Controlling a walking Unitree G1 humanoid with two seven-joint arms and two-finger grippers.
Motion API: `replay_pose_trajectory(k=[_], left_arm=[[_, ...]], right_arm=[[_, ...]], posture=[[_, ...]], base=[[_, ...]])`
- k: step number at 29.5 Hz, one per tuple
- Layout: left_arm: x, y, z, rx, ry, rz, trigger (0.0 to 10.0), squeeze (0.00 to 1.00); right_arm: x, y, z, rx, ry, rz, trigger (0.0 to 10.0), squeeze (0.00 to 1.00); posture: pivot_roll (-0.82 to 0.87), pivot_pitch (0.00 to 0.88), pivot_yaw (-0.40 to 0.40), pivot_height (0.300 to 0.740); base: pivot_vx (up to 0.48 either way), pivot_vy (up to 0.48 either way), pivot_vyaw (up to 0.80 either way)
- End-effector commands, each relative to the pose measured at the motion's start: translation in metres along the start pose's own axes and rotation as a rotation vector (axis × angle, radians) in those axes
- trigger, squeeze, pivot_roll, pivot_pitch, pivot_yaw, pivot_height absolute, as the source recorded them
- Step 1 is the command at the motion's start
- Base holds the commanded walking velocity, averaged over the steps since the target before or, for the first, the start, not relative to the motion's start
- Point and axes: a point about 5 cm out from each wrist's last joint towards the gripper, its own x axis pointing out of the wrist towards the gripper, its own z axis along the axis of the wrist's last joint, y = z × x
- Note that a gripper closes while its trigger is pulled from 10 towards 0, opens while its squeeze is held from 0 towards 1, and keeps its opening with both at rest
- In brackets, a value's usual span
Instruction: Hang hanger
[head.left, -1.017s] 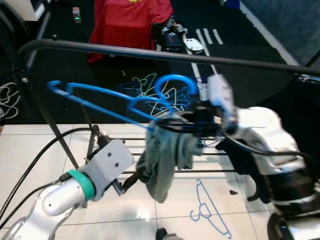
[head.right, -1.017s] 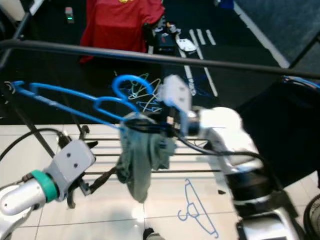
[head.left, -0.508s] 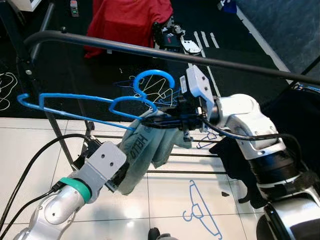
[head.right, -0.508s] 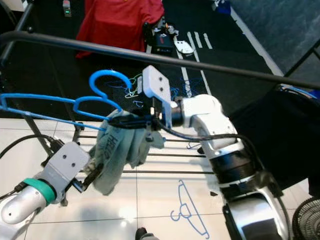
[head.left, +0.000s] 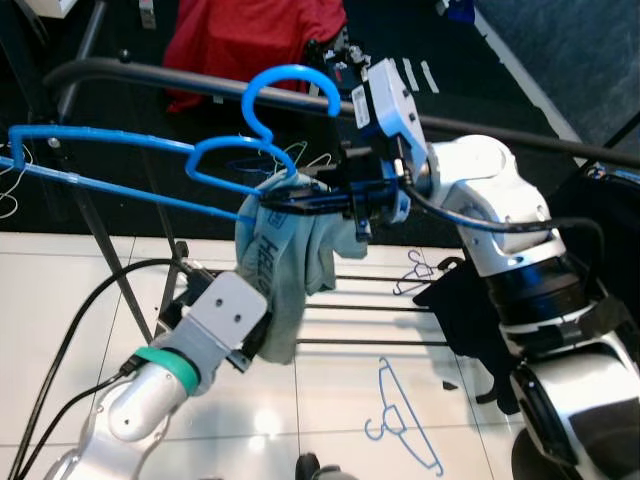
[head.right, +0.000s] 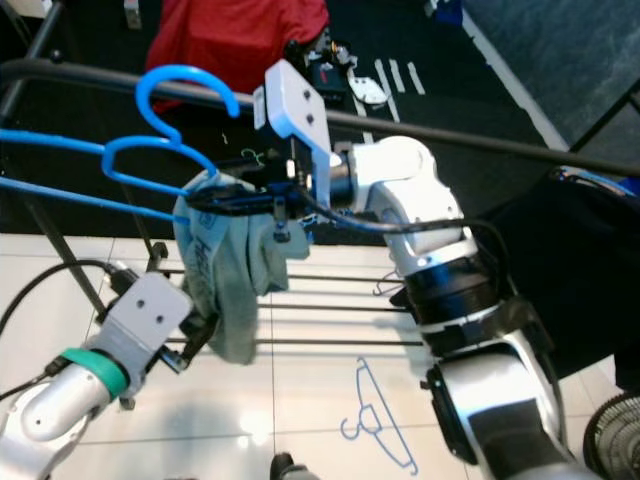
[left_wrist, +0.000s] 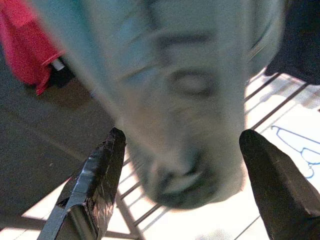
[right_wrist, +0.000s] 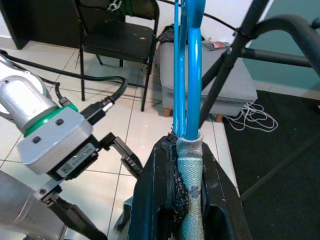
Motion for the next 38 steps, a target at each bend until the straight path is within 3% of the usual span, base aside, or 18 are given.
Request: replay_pose_trajectory(k=[1,6,14,18,24,28,30,31,33,34,37,38], left_arm=[[-0.001,-0.008,0.001,-0.021,0.003,-0.049,10.0,0.0],[0.004,-0.012,0.0,0.004,0.019,-0.077,10.0,0.0],[-0.001,-0.008,-0.003,0.024,0.033,-0.099,10.0,0.0],[0.003,-0.007,-0.001,0.137,0.014,-0.068,10.0,0.0],[0.006,-0.013,0.0,0.156,0.021,-0.097,9.9,0.0],[0.017,-0.016,-0.003,0.191,0.041,-0.079,8.2,0.0],[0.017,-0.016,-0.003,0.191,0.041,-0.079,8.2,0.0],[0.021,-0.016,-0.003,0.202,0.037,-0.069,7.0,0.0],[0.021,-0.016,-0.003,0.202,0.037,-0.069,7.0,0.0],[0.025,-0.013,-0.004,0.227,0.034,-0.052,4.5,0.0],[0.027,-0.009,-0.007,0.243,0.042,-0.037,4.5,0.0],[0.027,-0.006,-0.008,0.261,0.047,-0.029,3.5,0.0]], right_arm=[[-0.003,-0.002,0.004,-0.023,-0.006,-0.003,10.0,0.0],[-0.003,-0.004,0.006,-0.034,-0.005,-0.009,10.0,0.0],[-0.007,-0.008,0.005,-0.05,0.021,-0.021,10.0,0.0],[-0.008,-0.017,0.017,-0.077,0.006,-0.028,10.0,0.0],[-0.008,-0.019,0.022,-0.094,0.0,-0.023,10.0,0.0],[-0.009,-0.022,0.034,-0.124,-0.015,-0.02,10.0,0.0],[-0.009,-0.022,0.034,-0.124,-0.015,-0.02,10.0,0.0],[-0.009,-0.022,0.035,-0.129,-0.019,-0.015,10.0,0.0],[-0.009,-0.022,0.035,-0.129,-0.019,-0.015,10.0,0.0],[-0.009,-0.022,0.038,-0.135,-0.024,-0.003,10.0,0.0],[-0.009,-0.021,0.04,-0.139,-0.026,0.004,10.0,0.0],[-0.01,-0.021,0.041,-0.139,-0.027,0.005,10.0,0.0]], posture=[[0.0,0.124,-0.094,0.74],[-0.02,0.129,-0.086,0.74],[-0.01,0.134,-0.087,0.74],[-0.02,0.14,-0.091,0.74],[-0.03,0.14,-0.086,0.74],[-0.03,0.138,-0.086,0.74],[-0.03,0.138,-0.086,0.74],[-0.03,0.137,-0.085,0.74],[-0.03,0.137,-0.085,0.74],[-0.04,0.136,-0.084,0.74],[-0.04,0.135,-0.083,0.74],[-0.04,0.136,-0.081,0.74]], base=[[0.0,0.0,0.0],[0.0,0.0,0.0],[0.0,0.0,0.0],[0.0,0.0,0.0],[0.0,0.0,0.0],[0.0,0.0,0.0],[0.0,0.0,0.0],[0.0,0.0,0.0],[0.0,0.0,0.0],[0.0,0.0,0.0],[0.0,0.0,0.0],[0.0,0.0,0.0]])
